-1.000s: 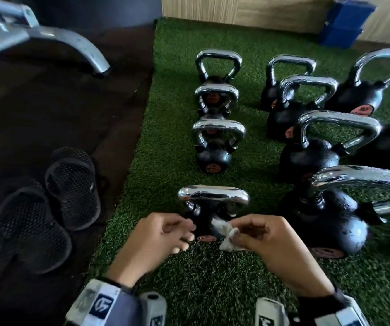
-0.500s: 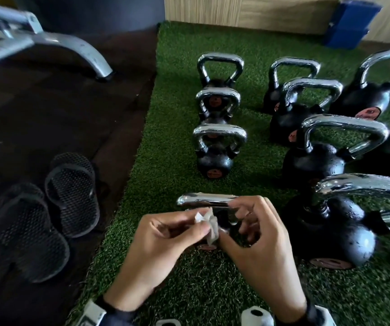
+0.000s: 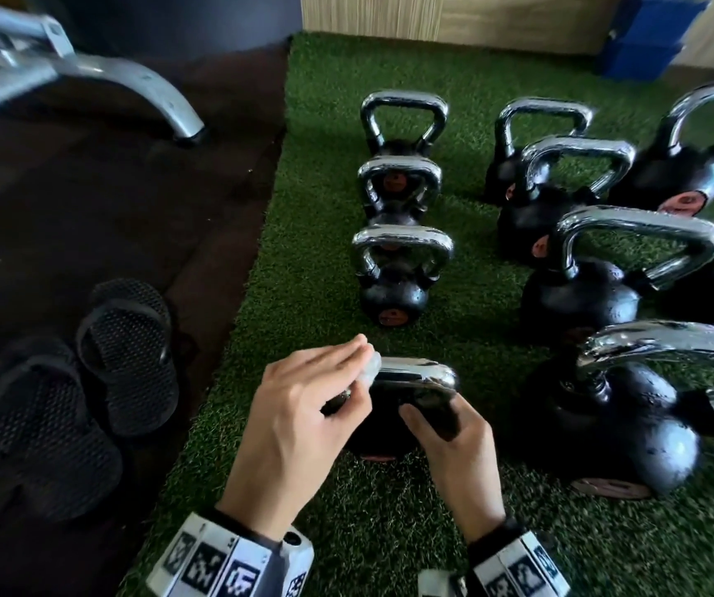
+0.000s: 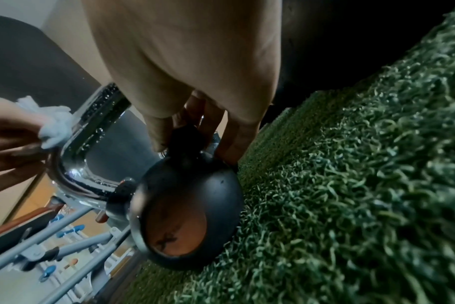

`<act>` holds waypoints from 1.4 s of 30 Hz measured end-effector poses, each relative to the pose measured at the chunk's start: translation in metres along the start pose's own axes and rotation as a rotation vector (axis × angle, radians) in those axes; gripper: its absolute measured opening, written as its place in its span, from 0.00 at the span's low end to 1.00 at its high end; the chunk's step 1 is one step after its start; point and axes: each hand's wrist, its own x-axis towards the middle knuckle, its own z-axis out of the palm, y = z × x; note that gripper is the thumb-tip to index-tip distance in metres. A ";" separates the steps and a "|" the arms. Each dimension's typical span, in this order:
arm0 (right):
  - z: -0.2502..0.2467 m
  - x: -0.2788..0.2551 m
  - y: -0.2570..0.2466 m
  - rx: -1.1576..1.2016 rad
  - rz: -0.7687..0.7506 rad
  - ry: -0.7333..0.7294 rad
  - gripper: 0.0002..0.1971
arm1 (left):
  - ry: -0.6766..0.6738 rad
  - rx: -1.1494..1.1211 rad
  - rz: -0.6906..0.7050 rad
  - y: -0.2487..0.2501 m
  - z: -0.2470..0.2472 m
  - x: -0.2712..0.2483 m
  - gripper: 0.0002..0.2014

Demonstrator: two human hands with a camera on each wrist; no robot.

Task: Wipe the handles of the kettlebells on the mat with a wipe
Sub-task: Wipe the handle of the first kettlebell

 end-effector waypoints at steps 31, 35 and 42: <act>-0.007 0.004 0.004 -0.052 0.049 0.031 0.06 | 0.052 -0.421 -0.577 -0.046 0.036 -0.050 0.14; -0.011 -0.001 0.002 -0.075 0.059 0.028 0.08 | 0.081 -0.398 -0.564 -0.050 0.042 -0.050 0.14; -0.021 -0.027 0.001 -0.246 -0.048 -0.020 0.13 | -0.005 -0.301 -0.492 -0.057 0.047 -0.001 0.12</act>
